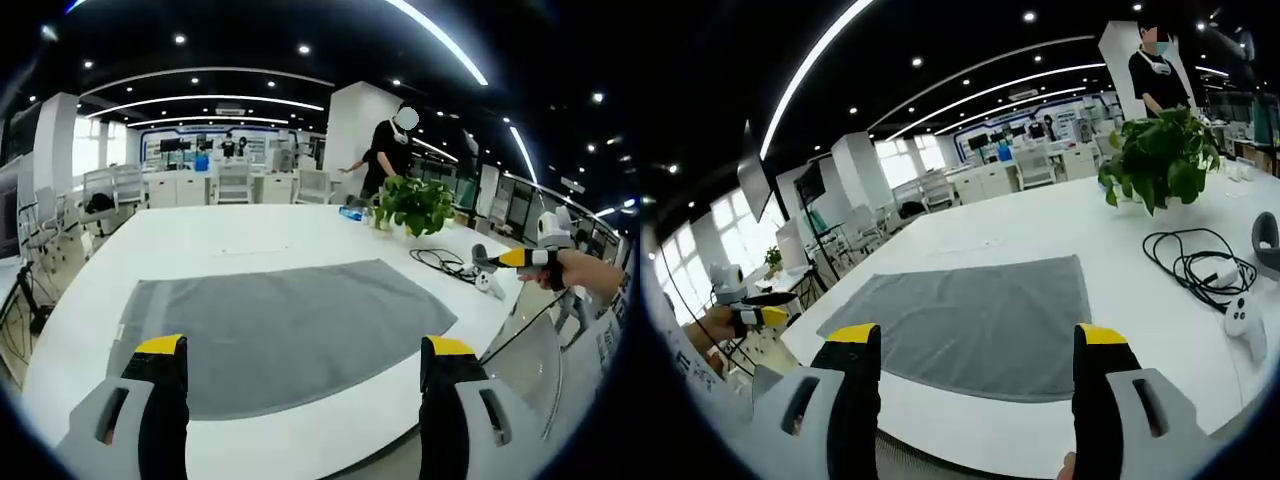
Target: Fold the towel on the table until its edges align and the towel forms a compact rectangular stack.
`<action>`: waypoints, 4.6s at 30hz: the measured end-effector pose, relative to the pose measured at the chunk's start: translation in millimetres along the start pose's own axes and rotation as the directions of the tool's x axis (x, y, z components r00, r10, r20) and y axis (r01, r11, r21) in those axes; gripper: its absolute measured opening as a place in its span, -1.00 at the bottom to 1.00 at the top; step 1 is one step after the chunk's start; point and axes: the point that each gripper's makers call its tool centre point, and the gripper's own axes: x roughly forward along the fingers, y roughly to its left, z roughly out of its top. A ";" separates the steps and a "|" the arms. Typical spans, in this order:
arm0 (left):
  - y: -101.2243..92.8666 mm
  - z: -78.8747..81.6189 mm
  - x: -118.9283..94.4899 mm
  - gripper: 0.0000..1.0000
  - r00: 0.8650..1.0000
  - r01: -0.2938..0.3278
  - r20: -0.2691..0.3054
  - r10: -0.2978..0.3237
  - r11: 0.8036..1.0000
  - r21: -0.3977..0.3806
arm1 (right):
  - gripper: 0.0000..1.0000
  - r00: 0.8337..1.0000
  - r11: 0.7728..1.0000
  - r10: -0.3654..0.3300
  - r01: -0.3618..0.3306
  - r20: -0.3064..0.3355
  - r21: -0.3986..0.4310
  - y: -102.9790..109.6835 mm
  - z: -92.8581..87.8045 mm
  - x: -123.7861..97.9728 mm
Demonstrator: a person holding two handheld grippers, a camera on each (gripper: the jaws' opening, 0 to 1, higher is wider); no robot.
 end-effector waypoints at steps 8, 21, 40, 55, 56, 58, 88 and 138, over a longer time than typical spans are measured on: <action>-8.4 1.8 5.9 0.99 1.000 0.019 0.000 -0.019 1.000 0.002 | 0.57 1.000 1.000 -0.006 0.006 -0.001 0.007 -1.9 -1.7 1.9; -15.2 1.9 14.8 0.99 0.999 0.032 -0.011 -0.032 0.999 0.013 | 0.57 1.000 1.000 -0.017 0.017 -0.007 0.010 -8.2 -1.3 0.4; -29.5 16.4 33.9 0.99 0.995 0.096 0.004 -0.096 0.995 0.034 | 0.56 1.000 1.000 -0.011 0.011 -0.005 -0.011 -5.7 11.1 14.0; -36.8 10.3 31.5 0.99 0.992 0.128 -0.021 -0.127 0.990 0.065 | 0.55 1.000 1.000 -0.011 0.011 0.004 0.001 -2.2 10.5 16.7; -37.5 10.7 31.3 0.99 0.992 0.129 -0.021 -0.128 0.990 0.065 | 0.55 1.000 1.000 -0.011 0.011 0.006 0.002 -1.9 10.7 16.9; -39.0 11.0 31.7 0.99 0.991 0.132 -0.023 -0.131 0.989 0.068 | 0.55 1.000 1.000 -0.010 0.010 0.006 0.001 -1.2 10.4 17.2; -123.6 26.5 92.8 0.98 0.946 0.323 -0.073 -0.315 0.931 0.170 | 0.51 0.995 0.994 -0.089 0.091 0.038 -0.055 -58.7 43.0 4.2; -288.7 -48.2 231.1 0.82 0.752 0.658 -0.395 -0.527 0.621 0.425 | 0.30 0.995 0.994 -0.046 0.036 -0.089 -0.107 -158.0 54.9 153.7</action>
